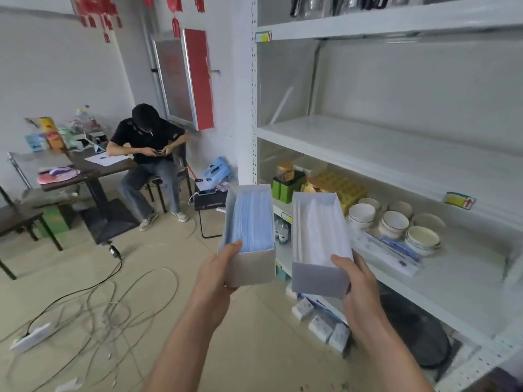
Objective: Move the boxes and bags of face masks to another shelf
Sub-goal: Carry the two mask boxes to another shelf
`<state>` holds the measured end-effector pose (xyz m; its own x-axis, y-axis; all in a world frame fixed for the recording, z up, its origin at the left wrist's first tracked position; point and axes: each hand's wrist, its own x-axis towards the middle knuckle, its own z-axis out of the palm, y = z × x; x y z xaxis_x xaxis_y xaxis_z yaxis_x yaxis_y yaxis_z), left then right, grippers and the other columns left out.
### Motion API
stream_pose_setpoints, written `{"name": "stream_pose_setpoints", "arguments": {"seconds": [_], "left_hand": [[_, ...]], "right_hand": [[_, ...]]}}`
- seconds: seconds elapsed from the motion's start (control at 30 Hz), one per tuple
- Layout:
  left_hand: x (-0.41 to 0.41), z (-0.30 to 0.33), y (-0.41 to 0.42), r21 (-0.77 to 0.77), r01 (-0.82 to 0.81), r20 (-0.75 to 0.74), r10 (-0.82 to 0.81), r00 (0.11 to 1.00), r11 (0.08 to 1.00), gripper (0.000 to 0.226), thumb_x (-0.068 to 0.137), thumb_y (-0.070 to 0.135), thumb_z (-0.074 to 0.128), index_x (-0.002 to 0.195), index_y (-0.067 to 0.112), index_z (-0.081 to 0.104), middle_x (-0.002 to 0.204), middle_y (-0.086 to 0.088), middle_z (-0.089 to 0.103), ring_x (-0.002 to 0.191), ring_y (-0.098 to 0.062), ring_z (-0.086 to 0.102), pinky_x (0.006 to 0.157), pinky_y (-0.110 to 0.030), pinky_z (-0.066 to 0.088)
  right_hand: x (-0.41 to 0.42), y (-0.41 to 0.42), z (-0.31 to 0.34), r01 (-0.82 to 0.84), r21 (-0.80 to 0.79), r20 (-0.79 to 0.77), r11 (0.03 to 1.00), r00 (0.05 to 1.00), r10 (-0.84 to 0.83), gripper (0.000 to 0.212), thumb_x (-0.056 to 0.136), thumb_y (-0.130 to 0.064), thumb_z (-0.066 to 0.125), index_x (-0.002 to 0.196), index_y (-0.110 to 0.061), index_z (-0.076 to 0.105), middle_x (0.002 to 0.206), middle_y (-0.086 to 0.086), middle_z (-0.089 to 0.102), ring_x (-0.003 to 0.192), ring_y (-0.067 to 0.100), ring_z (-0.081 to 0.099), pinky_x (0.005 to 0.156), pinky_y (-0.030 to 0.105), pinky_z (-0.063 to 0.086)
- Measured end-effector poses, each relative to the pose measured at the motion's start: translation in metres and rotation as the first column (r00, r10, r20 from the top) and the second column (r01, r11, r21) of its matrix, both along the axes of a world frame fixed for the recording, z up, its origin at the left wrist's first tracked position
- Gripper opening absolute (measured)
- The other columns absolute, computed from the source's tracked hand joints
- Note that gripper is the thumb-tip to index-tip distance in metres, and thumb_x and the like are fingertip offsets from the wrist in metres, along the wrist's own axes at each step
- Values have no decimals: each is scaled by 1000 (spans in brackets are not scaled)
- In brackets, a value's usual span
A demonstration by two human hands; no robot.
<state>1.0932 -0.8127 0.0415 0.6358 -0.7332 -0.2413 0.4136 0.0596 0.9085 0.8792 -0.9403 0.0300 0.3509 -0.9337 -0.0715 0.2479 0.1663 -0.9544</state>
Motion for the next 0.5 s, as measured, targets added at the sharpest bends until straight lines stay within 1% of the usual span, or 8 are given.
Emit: {"name": "stream_pose_setpoints", "arguments": {"seconds": [0.03,0.1,0.13,0.17,0.23,0.33,0.43,0.5], "left_hand": [[2,4,-1,-4,-12,13,12,1000,1000,42,80,39,77,117,21,68,110,-3,72,96,-20,67,79,-35,54],[77,-5,-81,-15,11,7,-11,1000,1000,39,78,40,79,113,24,70,104,1,75,94,-19,69,80,-35,56],[80,-4,-82,0,45,34,-45,998,999,39,77,41,80,111,24,71,101,2,76,93,-18,69,80,-36,56],[84,-5,-89,7,59,21,-59,998,998,39,76,42,81,110,25,72,99,2,77,93,-18,70,81,-37,56],[95,-6,-100,-30,30,-1,-30,1000,999,38,73,43,81,106,27,74,96,4,78,93,-19,70,81,-38,57],[139,-8,-153,-3,25,18,-25,1000,1000,35,69,47,81,100,30,78,97,4,78,89,-16,71,77,-37,58],[179,-6,-205,22,27,19,-27,999,999,47,66,49,80,108,28,73,100,2,78,85,-14,72,71,-36,57],[204,-5,-233,39,20,38,-21,999,999,50,67,50,80,111,26,71,109,-4,75,98,-22,70,81,-44,58]], "right_hand": [[2,2,6,-10,-14,0,1000,1000,10,40,70,-35,75,110,-36,71,113,4,71,99,27,63,71,37,49],[74,-78,0,8,-57,-10,998,1000,-8,39,72,-34,75,111,-35,71,114,4,72,99,26,65,77,37,48],[76,-80,2,-2,-70,-30,998,1000,0,40,72,-35,75,112,-36,71,114,3,72,100,25,65,80,38,48],[80,-84,2,-16,-58,-31,998,999,14,40,73,-36,74,113,-37,70,114,2,73,103,26,65,83,39,48],[90,-95,3,-10,-63,8,998,1000,10,44,71,-39,74,115,-38,69,114,1,73,106,28,65,87,42,48],[138,-147,-2,28,-57,-15,998,999,-28,53,65,-43,75,117,-37,69,113,0,73,108,31,64,88,48,49],[185,-199,-1,31,-36,0,999,1000,-31,60,62,-46,77,121,-37,67,115,-2,72,111,30,64,90,47,50],[215,-227,3,17,-16,-4,1000,1000,-17,61,61,-47,78,121,-37,67,118,-3,72,112,27,63,91,41,48]]}}
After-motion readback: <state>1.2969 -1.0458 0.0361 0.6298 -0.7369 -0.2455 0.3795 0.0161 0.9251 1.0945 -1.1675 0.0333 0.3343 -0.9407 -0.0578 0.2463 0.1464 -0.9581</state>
